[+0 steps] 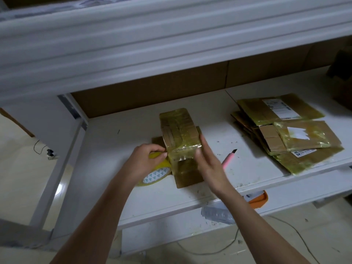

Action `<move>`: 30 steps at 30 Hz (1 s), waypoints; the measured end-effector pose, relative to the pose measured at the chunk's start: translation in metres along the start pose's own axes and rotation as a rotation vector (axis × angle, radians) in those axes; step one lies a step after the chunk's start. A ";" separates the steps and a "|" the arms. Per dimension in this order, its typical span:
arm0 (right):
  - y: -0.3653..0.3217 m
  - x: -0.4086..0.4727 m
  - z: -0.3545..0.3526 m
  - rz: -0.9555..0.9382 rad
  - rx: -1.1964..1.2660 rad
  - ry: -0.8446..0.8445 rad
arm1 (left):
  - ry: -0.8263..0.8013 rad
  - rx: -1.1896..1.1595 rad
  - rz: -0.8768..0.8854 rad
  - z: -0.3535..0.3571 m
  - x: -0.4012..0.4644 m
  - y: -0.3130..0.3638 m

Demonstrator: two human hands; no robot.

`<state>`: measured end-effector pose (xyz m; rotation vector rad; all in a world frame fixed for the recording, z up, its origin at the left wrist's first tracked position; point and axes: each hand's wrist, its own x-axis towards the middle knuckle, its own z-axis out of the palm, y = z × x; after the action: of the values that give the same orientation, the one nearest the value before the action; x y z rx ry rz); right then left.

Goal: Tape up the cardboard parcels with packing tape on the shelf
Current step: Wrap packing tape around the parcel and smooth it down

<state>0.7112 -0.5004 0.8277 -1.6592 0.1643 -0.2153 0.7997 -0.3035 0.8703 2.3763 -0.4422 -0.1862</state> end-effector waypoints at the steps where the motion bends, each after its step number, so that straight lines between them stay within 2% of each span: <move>1: 0.002 0.000 0.002 0.015 -0.008 -0.058 | -0.006 -0.002 -0.011 0.000 0.000 0.000; 6: -0.012 0.004 -0.010 0.025 -0.213 -0.056 | -0.020 -0.016 -0.021 0.002 -0.002 0.005; 9: -0.023 0.005 -0.009 -0.190 -0.459 0.061 | -0.026 -0.037 -0.020 0.001 -0.002 0.006; 11: -0.026 0.008 -0.004 -0.300 -0.553 0.022 | -0.034 -0.065 -0.025 0.001 -0.002 0.005; 13: -0.023 0.013 0.001 -0.332 -0.705 -0.058 | -0.035 -0.094 -0.034 0.002 0.000 0.004; 17: -0.018 0.015 0.006 -0.426 -0.974 -0.040 | -0.040 -0.131 -0.052 0.003 0.001 -0.001; 23: -0.027 0.013 0.019 -0.504 -1.041 -0.040 | -0.040 -0.179 -0.058 0.005 0.002 -0.004; 26: -0.027 0.013 0.026 -0.479 -0.909 -0.069 | -0.056 -0.198 -0.066 0.003 0.003 -0.002; 28: -0.027 0.018 0.026 -0.399 -0.796 -0.026 | -0.112 -0.274 -0.089 -0.001 0.001 -0.002; 30: -0.026 0.019 0.028 -0.396 -0.776 0.040 | -0.164 -0.379 -0.124 -0.004 -0.004 -0.005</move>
<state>0.7359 -0.4757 0.8516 -2.4563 -0.0690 -0.5325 0.7987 -0.2962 0.8699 2.0224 -0.3042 -0.4814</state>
